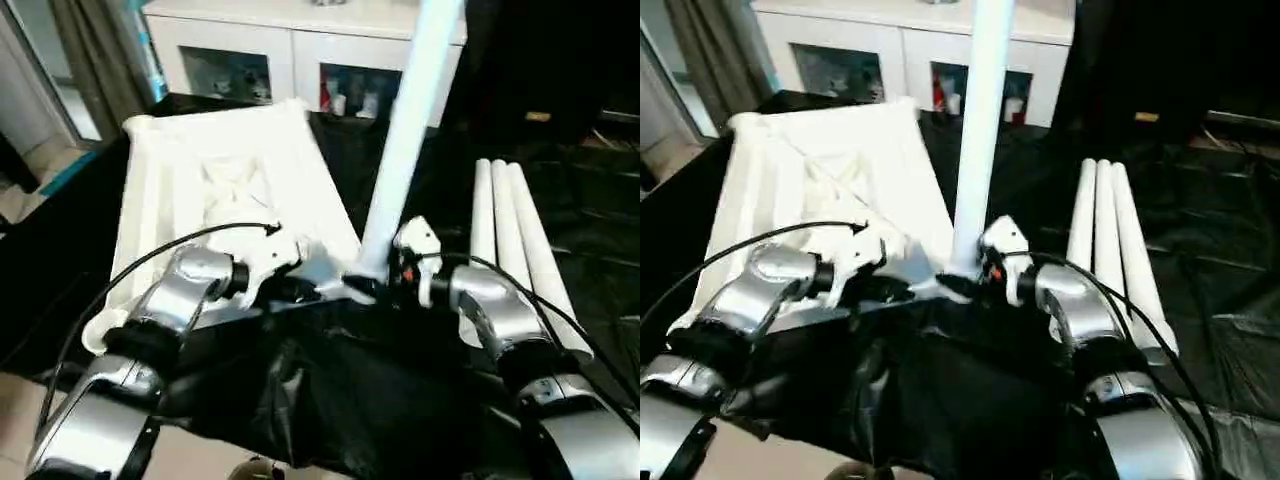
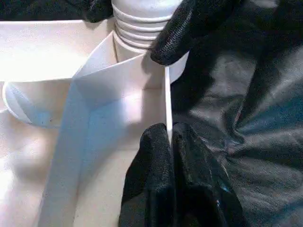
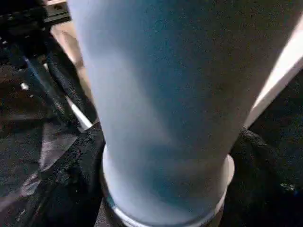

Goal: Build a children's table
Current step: Rotate leg to tighten

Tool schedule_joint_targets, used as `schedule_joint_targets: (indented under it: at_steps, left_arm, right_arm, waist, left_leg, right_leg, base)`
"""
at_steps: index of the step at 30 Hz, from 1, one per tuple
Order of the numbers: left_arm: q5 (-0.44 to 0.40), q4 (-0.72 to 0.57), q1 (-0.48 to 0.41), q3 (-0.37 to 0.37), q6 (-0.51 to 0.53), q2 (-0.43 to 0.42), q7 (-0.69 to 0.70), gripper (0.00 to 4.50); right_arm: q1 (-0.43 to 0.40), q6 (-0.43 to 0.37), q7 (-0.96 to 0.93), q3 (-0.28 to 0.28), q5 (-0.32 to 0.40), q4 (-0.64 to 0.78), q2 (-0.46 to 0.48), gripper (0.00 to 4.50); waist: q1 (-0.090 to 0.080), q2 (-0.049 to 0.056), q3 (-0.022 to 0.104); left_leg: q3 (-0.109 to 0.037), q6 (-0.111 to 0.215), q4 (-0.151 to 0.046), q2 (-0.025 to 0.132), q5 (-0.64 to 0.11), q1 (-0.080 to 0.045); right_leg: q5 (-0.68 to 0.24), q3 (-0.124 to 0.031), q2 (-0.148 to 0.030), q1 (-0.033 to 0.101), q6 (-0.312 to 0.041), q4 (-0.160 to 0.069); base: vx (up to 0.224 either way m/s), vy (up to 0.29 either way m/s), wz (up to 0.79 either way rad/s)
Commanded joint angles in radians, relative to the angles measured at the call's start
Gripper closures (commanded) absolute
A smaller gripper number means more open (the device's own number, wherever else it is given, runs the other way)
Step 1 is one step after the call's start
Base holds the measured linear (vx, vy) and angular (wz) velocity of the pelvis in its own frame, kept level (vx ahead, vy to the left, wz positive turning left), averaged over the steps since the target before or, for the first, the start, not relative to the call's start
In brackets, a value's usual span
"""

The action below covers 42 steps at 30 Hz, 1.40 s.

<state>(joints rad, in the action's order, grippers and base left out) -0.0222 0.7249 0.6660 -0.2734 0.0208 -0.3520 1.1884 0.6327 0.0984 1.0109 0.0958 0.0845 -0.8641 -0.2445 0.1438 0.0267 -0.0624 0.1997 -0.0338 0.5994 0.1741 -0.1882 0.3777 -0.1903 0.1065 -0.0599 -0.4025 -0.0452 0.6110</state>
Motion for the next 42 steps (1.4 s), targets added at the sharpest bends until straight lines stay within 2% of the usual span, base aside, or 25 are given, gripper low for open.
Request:
schedule_joint_targets:
  at_steps: [1, 4, 7, 11, 12, 13, 14, 16, 17, 19, 20, 21, 22, 23, 24, 27, 28, 29, 30, 32, 33, 36, 37, 40, 42]
  left_arm:
    - [-0.005, -0.005, -0.019, -0.031, 0.003, -0.013, 0.056, 4.50]
    - [0.000, -0.023, -0.024, -0.030, 0.017, -0.015, 0.053, 4.50]
    - [-0.001, -0.025, -0.023, -0.029, 0.022, -0.011, 0.043, 4.50]
    - [-0.025, -0.005, -0.016, -0.027, 0.032, 0.009, -0.020, 4.50]
    - [-0.032, 0.002, -0.013, -0.028, 0.035, 0.014, -0.035, 4.50]
    - [-0.047, 0.029, 0.002, -0.024, 0.043, 0.033, -0.088, 4.50]
    - [-0.047, 0.029, 0.002, -0.024, 0.043, 0.033, -0.088, 4.50]
    - [-0.054, 0.044, 0.010, -0.022, 0.049, 0.044, -0.120, 4.50]
    - [-0.059, 0.077, 0.035, -0.009, 0.076, 0.079, -0.197, 4.50]
    - [-0.060, 0.159, 0.099, 0.028, 0.138, 0.166, -0.388, 4.50]
    - [-0.061, 0.185, 0.119, 0.040, 0.152, 0.193, -0.448, 4.50]
    - [-0.062, 0.198, 0.129, 0.045, 0.157, 0.207, -0.478, 4.50]
    - [-0.062, 0.199, 0.130, 0.046, 0.157, 0.208, -0.481, 4.50]
    - [-0.065, 0.214, 0.143, 0.048, 0.155, 0.233, -0.516, 4.50]
    - [-0.067, 0.222, 0.153, 0.046, 0.150, 0.257, -0.539, 4.50]
    - [-0.069, 0.232, 0.164, 0.045, 0.144, 0.293, -0.557, 4.50]
    - [-0.071, 0.228, 0.163, 0.040, 0.138, 0.299, -0.549, 4.50]
    - [-0.071, 0.230, 0.163, 0.038, 0.132, 0.302, -0.541, 4.50]
    - [-0.071, 0.230, 0.163, 0.038, 0.132, 0.302, -0.541, 4.50]
    - [-0.070, 0.240, 0.166, 0.036, 0.112, 0.303, -0.528, 4.50]
    - [-0.076, 0.229, 0.157, 0.023, 0.094, 0.286, -0.498, 4.50]
    - [-0.071, 0.194, 0.134, 0.009, 0.071, 0.253, -0.427, 4.50]
    - [-0.068, 0.180, 0.124, 0.006, 0.066, 0.239, -0.399, 4.50]
    - [-0.060, 0.158, 0.107, 0.003, 0.056, 0.214, -0.342, 4.50]
    - [-0.028, 0.077, 0.053, -0.016, 0.032, 0.142, -0.166, 4.50]
  right_arm:
    - [0.000, 0.000, 0.002, -0.013, 0.015, 0.026, -0.023, 1.37]
    - [-0.004, -0.018, 0.026, -0.018, 0.031, 0.036, -0.017, 1.63]
    - [-0.009, -0.027, 0.029, -0.017, 0.035, 0.042, -0.012, 1.70]
    - [-0.019, -0.052, -0.020, -0.021, 0.026, 0.024, 0.004, 1.73]
    - [-0.019, -0.060, -0.040, -0.024, 0.021, 0.014, 0.008, 1.73]
    - [-0.012, -0.064, -0.140, -0.033, -0.002, -0.027, 0.023, 1.73]
    - [-0.012, -0.064, -0.140, -0.033, -0.002, -0.027, 0.023, 1.73]
    - [-0.008, -0.066, -0.203, -0.038, -0.017, -0.049, 0.032, 1.74]
    - [0.003, -0.072, -0.331, -0.061, -0.026, -0.091, 0.056, 1.74]
    - [0.038, -0.107, -0.579, -0.137, 0.009, -0.170, 0.118, 1.74]
    - [0.050, -0.117, -0.648, -0.160, 0.023, -0.191, 0.139, 1.74]
    - [0.055, -0.123, -0.680, -0.172, 0.031, -0.198, 0.149, 1.74]
    - [0.055, -0.123, -0.683, -0.173, 0.032, -0.199, 0.150, 1.74]
    - [0.066, -0.125, -0.708, -0.171, 0.032, -0.203, 0.173, 1.74]
    - [0.078, -0.123, -0.722, -0.161, 0.025, -0.206, 0.198, 1.74]
    - [0.097, -0.107, -0.729, -0.143, 0.014, -0.209, 0.235, 1.74]
    - [0.101, -0.097, -0.713, -0.143, 0.019, -0.206, 0.245, 1.39]
    - [0.107, -0.087, -0.696, -0.146, 0.023, -0.206, 0.252, 1.39]
    - [0.107, -0.087, -0.696, -0.146, 0.023, -0.206, 0.252, 1.04]
    - [0.117, -0.070, -0.674, -0.149, 0.018, -0.211, 0.258, 0.95]
    - [0.114, -0.055, -0.642, -0.133, 0.004, -0.202, 0.245, 0.82]
    - [0.097, -0.042, -0.556, -0.105, -0.007, -0.170, 0.214, 0.82]
    - [0.087, -0.037, -0.512, -0.093, -0.007, -0.152, 0.197, 0.82]
    - [0.070, -0.031, -0.444, -0.077, -0.007, -0.123, 0.166, 0.82]
    - [0.035, -0.018, -0.297, -0.056, -0.005, -0.066, 0.091, 0.82]
  waist:
    - [-0.003, 0.003, 0.076]
    - [-0.001, -0.001, 0.079]
    - [-0.001, -0.001, 0.081]
    - [0.000, -0.001, 0.079]
    - [-0.001, 0.000, 0.077]
    - [-0.002, 0.000, 0.075]
    - [-0.005, 0.002, 0.069]
    - [-0.008, 0.000, 0.064]
    - [-0.015, 0.004, 0.060]
    - [-0.023, 0.004, 0.054]
    - [-0.029, 0.007, 0.052]
    - [-0.031, 0.004, 0.053]
    - [-0.033, 0.001, 0.054]
    - [-0.035, 0.001, 0.057]
    - [-0.037, 0.004, 0.059]
    - [-0.038, 0.003, 0.061]
    - [-0.038, 0.002, 0.064]
    - [-0.036, 0.001, 0.064]
    - [-0.036, 0.001, 0.064]
    - [-0.036, -0.003, 0.066]
    - [-0.035, -0.002, 0.066]
    - [-0.029, -0.003, 0.070]
    - [-0.029, -0.008, 0.072]
    - [-0.027, -0.006, 0.073]
    - [-0.026, -0.005, 0.073]
  left_leg:
    - [-0.038, 0.061, -0.067, 0.084, -0.159, -0.021]
    - [-0.037, 0.071, -0.063, 0.082, -0.129, -0.017]
    - [-0.037, 0.081, -0.061, 0.080, -0.109, -0.015]
    - [-0.037, 0.079, -0.062, 0.081, -0.118, -0.016]
    - [-0.037, 0.070, -0.063, 0.081, -0.138, -0.018]
    - [-0.037, 0.067, -0.064, 0.080, -0.149, -0.019]
    - [-0.038, 0.051, -0.068, 0.080, -0.176, -0.022]
    - [-0.042, 0.028, -0.073, 0.079, -0.226, -0.027]
    - [-0.044, 0.005, -0.078, 0.080, -0.260, -0.037]
    - [-0.049, -0.026, -0.080, 0.076, -0.340, -0.053]
    - [-0.052, -0.039, -0.079, 0.072, -0.375, -0.059]
    - [-0.052, -0.041, -0.080, 0.072, -0.385, -0.063]
    - [-0.054, -0.034, -0.081, 0.071, -0.384, -0.061]
    - [-0.054, -0.021, -0.084, 0.072, -0.361, -0.051]
    - [-0.053, -0.013, -0.087, 0.075, -0.344, -0.050]
    - [-0.050, -0.005, -0.087, 0.075, -0.318, -0.045]
    - [-0.049, -0.002, -0.087, 0.075, -0.301, -0.043]
    - [-0.047, 0.004, -0.086, 0.076, -0.290, -0.042]
    - [-0.047, 0.004, -0.086, 0.076, -0.290, -0.042]
    - [-0.045, 0.022, -0.083, 0.073, -0.254, -0.036]
    - [-0.043, 0.025, -0.083, 0.073, -0.248, -0.036]
    - [-0.043, 0.045, -0.080, 0.073, -0.201, -0.028]
    - [-0.042, 0.058, -0.077, 0.074, -0.170, -0.023]
    - [-0.038, 0.082, -0.072, 0.074, -0.137, -0.021]
    - [-0.038, 0.089, -0.072, 0.076, -0.139, -0.018]
  right_leg:
    - [-0.174, -0.073, -0.118, 0.054, -0.205, -0.072]
    - [-0.128, -0.073, -0.119, 0.057, -0.210, -0.065]
    - [-0.109, -0.072, -0.118, 0.057, -0.212, -0.063]
    - [-0.138, -0.072, -0.118, 0.056, -0.203, -0.067]
    - [-0.173, -0.072, -0.118, 0.054, -0.198, -0.073]
    - [-0.192, -0.072, -0.119, 0.053, -0.195, -0.076]
    - [-0.245, -0.073, -0.118, 0.049, -0.186, -0.084]
    - [-0.345, -0.071, -0.123, 0.054, -0.162, -0.095]
    - [-0.390, -0.073, -0.121, 0.044, -0.155, -0.101]
    - [-0.483, -0.070, -0.123, 0.039, -0.141, -0.114]
    - [-0.543, -0.066, -0.126, 0.038, -0.122, -0.123]
    - [-0.555, -0.066, -0.125, 0.038, -0.114, -0.126]
    - [-0.550, -0.066, -0.126, 0.041, -0.107, -0.130]
    - [-0.513, -0.067, -0.129, 0.049, -0.108, -0.129]
    - [-0.469, -0.069, -0.126, 0.049, -0.114, -0.127]
    - [-0.406, -0.071, -0.128, 0.053, -0.136, -0.120]
    - [-0.374, -0.073, -0.127, 0.055, -0.145, -0.115]
    - [-0.341, -0.075, -0.127, 0.055, -0.154, -0.111]
    - [-0.341, -0.075, -0.127, 0.055, -0.154, -0.111]
    - [-0.294, -0.076, -0.128, 0.060, -0.174, -0.104]
    - [-0.293, -0.076, -0.128, 0.061, -0.175, -0.104]
    - [-0.266, -0.074, -0.129, 0.068, -0.173, -0.097]
    - [-0.226, -0.074, -0.128, 0.071, -0.178, -0.090]
    - [-0.183, -0.072, -0.125, 0.067, -0.193, -0.084]
    - [-0.190, -0.070, -0.125, 0.070, -0.196, -0.084]
  base:
    - [0.000, 0.000, 0.00]
    - [0.000, 0.000, 0.00]
    - [0.000, 0.000, 0.00]
    - [0.000, 0.000, 0.00]
    - [0.000, 0.000, 0.00]
    - [0.000, 0.000, 0.00]
    - [0.000, 0.000, 0.00]
    - [0.000, 0.000, 0.00]
    - [0.000, 0.000, 0.00]
    - [0.000, 0.000, 0.00]
    - [0.000, 0.000, 0.00]
    - [0.000, 0.000, 0.00]
    - [0.000, 0.000, 0.00]
    - [0.000, 0.000, 0.00]
    - [0.000, 0.000, 0.00]
    - [0.000, 0.000, 0.00]
    - [0.000, 0.000, 0.00]
    - [0.000, 0.000, 0.00]
    - [0.000, 0.000, 0.00]
    - [0.000, 0.000, 0.00]
    - [0.000, 0.000, 0.00]
    - [0.000, 0.000, 0.00]
    - [0.000, 0.000, 0.00]
    - [0.000, 0.000, 0.00]
    - [0.000, 0.000, 0.00]
